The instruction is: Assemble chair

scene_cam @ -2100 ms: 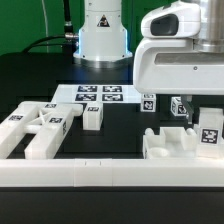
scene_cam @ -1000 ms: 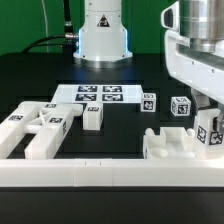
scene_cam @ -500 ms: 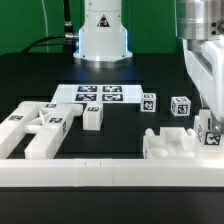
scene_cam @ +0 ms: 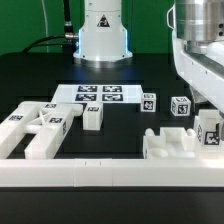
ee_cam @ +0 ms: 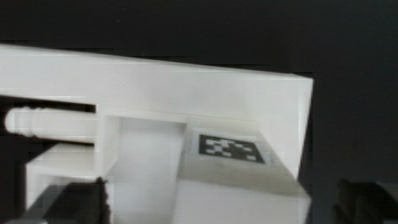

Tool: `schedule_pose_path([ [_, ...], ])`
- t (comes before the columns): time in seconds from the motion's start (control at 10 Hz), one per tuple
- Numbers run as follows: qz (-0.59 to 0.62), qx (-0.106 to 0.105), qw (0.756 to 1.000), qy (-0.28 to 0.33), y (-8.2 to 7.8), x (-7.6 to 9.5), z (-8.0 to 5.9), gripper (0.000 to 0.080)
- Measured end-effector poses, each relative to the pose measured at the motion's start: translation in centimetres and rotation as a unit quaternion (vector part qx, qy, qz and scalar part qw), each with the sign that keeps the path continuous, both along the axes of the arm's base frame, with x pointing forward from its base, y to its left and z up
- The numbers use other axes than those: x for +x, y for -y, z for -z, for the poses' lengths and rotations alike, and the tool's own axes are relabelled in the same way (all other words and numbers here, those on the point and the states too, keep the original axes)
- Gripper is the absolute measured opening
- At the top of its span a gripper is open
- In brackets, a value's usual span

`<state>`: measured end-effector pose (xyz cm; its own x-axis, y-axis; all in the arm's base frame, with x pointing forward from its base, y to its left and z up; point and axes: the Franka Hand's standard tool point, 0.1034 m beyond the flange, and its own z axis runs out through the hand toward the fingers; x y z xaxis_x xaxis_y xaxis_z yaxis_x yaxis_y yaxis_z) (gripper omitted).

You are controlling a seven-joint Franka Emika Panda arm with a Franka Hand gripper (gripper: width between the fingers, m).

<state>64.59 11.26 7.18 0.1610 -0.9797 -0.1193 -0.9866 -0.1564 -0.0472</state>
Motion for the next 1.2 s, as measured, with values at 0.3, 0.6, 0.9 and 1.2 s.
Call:
schedule_pose_path([
  [0.3, -0.119, -0.004, 0.993, 0.014, 0.02, -0.02, 0.02, 0.0649],
  [0.6, -0.278, -0.016, 0.96, 0.018, -0.09, -0.02, -0.41, 0.0649],
  [0.9, -0.409, -0.022, 0.912, 0.03, -0.01, -0.06, -0.33, 0.0649],
  [1.2, -0.501, -0.023, 0.864, 0.041, -0.12, -0.07, -0.35, 0.0649],
])
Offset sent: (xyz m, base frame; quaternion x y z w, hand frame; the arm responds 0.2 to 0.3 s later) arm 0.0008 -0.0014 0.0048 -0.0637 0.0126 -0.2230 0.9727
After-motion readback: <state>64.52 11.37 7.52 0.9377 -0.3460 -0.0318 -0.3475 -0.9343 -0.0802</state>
